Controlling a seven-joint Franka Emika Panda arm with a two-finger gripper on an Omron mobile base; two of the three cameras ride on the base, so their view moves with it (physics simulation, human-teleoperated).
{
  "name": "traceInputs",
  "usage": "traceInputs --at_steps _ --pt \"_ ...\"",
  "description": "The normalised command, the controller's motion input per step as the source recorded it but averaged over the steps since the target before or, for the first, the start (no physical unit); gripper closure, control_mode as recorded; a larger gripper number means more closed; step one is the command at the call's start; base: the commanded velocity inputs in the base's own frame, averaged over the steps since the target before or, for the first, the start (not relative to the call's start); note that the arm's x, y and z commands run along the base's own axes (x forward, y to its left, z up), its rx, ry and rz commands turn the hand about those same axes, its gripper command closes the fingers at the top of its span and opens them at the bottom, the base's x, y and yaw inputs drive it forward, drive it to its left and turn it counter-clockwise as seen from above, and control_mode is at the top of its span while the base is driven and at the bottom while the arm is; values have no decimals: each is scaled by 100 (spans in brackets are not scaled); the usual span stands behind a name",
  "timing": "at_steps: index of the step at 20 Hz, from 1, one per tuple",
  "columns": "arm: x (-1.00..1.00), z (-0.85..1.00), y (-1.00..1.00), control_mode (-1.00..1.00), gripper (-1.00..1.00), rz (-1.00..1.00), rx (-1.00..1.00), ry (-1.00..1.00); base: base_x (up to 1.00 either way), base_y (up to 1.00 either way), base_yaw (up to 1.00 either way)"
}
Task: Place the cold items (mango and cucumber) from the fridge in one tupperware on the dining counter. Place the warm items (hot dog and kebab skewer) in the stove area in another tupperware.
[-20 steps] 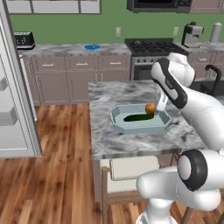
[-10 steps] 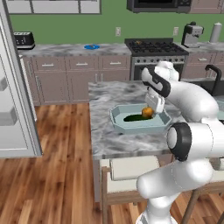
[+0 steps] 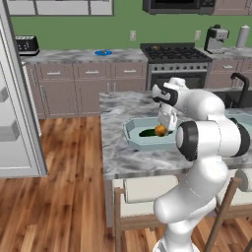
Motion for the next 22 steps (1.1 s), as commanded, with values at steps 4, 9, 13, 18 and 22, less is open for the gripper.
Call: traceInputs --at_steps 4,9,13,18,22 --pt "23 -41 0 -100 100 0 0 0 0 0 0" --pt "22 -40 0 -100 100 0 0 0 0 0 0" --pt "14 -38 0 -100 -100 0 0 0 0 0 0" --pt "6 -25 0 -100 -100 0 0 0 0 0 0" --pt "-12 -4 0 -100 -100 0 0 -1 0 0 0"
